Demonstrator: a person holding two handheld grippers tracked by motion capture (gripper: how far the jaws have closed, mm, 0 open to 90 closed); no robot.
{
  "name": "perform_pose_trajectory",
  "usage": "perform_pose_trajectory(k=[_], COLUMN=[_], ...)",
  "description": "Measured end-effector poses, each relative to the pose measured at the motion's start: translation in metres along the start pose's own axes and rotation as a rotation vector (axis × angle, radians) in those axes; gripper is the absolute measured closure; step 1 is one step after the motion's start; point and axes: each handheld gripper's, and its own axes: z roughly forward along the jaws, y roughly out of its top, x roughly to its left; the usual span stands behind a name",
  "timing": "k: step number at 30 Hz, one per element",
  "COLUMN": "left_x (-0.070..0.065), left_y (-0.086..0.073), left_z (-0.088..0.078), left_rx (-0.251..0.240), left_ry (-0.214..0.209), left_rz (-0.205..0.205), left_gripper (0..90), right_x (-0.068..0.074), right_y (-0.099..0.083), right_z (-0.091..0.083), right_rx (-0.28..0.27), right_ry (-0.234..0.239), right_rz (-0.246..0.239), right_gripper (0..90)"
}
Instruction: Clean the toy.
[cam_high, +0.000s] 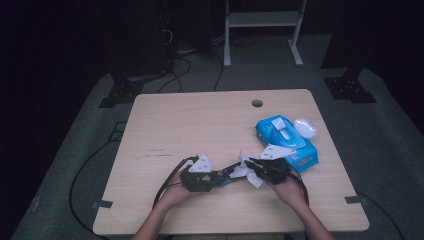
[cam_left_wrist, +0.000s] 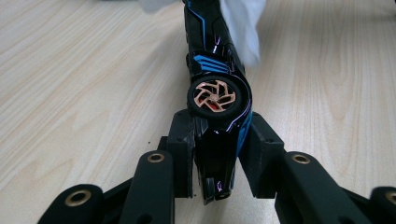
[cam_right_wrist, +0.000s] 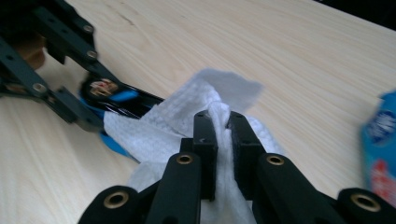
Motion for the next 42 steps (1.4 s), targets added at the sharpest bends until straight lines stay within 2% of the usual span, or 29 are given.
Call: perform_pose_trajectory(k=[2, 6, 8, 10, 12, 14, 17, 21, 26, 31, 33, 35, 36, 40, 41, 42], left_x=[0.0, -0.001, -0.001, -0.001, -0.001, -0.001, -0.001, -0.001, -0.002, -0.002, -0.002, -0.002, -0.002, -0.002, -0.002, -0.002], left_y=[0.0, 0.001, 0.0, 0.0, 0.0, 0.0, -0.001, 0.0, 0.001, 0.0, 0.0, 0.0, 0.0, 0.0, 0.0, 0.0], left_z=[0.0, 0.001, 0.001, 0.0, -0.001, -0.001, -0.001, 0.0, 0.0, 0.0, 0.0, 0.0, 0.0, 0.001, 0.001, 0.0], left_rx=[-0.001, 0.003, 0.0, 0.002, 0.007, 0.005, 0.004, 0.008, 0.011, 0.005, 0.006, 0.007, 0.007, 0.006, 0.006, 0.007], left_ry=[0.001, 0.004, 0.004, 0.006, 0.008, 0.009, 0.007, 0.009, 0.01, 0.007, 0.006, 0.008, 0.008, 0.004, 0.005, 0.005], left_rz=[-0.004, 0.002, 0.002, 0.009, 0.014, 0.013, 0.014, 0.017, 0.02, 0.017, 0.02, 0.019, 0.02, 0.023, 0.025, 0.025], left_gripper=[67.1, 67.0, 67.0, 67.1, 67.2, 67.4, 67.6, 67.5, 67.5, 67.5, 67.6, 67.6, 67.7, 67.9, 67.9, 67.9], right_x=[-0.005, -0.002, 0.003, 0.011, 0.012, 0.003, -0.009, -0.009, 0.009, 0.038, 0.049, 0.051, 0.049, 0.024, 0.017, 0.011], right_y=[-0.004, -0.003, 0.001, 0.006, 0.009, 0.007, 0.002, 0.002, 0.011, 0.023, 0.029, 0.031, 0.03, 0.024, 0.021, 0.019], right_z=[-0.005, -0.004, 0.003, 0.011, 0.014, 0.012, 0.006, 0.006, 0.017, 0.037, 0.043, 0.044, 0.043, 0.03, 0.025, 0.022], right_rx=[-0.006, -0.006, -0.019, -0.016, -0.01, -0.013, -0.014, -0.011, -0.017, -0.025, -0.023, -0.013, -0.008, -0.003, 0.002, 0.001], right_ry=[-0.003, -0.011, 0.031, 0.064, 0.061, 0.028, -0.009, -0.02, 0.048, 0.18, 0.202, 0.185, 0.177, 0.092, 0.054, 0.043], right_rz=[0.014, 0.02, 0.027, 0.001, -0.016, -0.01, 0.029, 0.033, 0.012, 0.003, -0.035, -0.067, -0.066, -0.03, -0.026, -0.013], right_gripper=[82.8, 82.8, 82.7, 82.7, 82.7, 82.7, 82.8, 82.8, 82.8, 82.8, 82.8, 82.8, 82.8, 82.9, 82.9, 82.8])
